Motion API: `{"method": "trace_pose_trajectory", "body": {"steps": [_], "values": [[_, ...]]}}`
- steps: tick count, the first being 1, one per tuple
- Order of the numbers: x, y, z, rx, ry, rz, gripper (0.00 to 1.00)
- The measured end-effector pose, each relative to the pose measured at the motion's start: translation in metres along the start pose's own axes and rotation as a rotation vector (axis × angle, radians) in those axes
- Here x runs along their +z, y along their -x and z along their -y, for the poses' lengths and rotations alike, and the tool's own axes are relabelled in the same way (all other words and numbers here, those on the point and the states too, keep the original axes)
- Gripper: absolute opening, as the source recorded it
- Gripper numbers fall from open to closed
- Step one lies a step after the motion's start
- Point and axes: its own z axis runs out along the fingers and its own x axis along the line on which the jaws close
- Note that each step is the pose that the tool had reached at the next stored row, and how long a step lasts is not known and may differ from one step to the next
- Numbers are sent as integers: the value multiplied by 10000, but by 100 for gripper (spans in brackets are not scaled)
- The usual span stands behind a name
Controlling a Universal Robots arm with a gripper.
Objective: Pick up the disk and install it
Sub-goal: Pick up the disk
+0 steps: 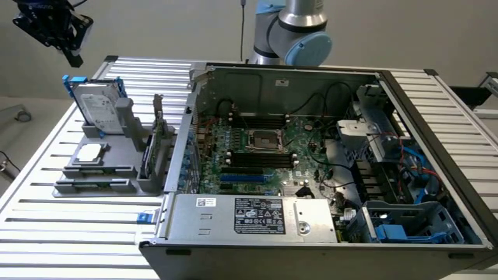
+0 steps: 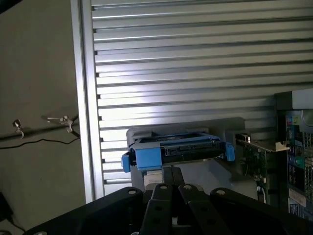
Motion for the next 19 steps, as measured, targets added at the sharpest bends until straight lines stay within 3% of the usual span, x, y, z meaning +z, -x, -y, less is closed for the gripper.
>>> {"method": "trace_pose_trajectory", "body": {"steps": [9, 19], "values": [[2, -1, -3, -66, 0, -5, 11], [65, -3, -1, -1795, 22, -88, 11]]}}
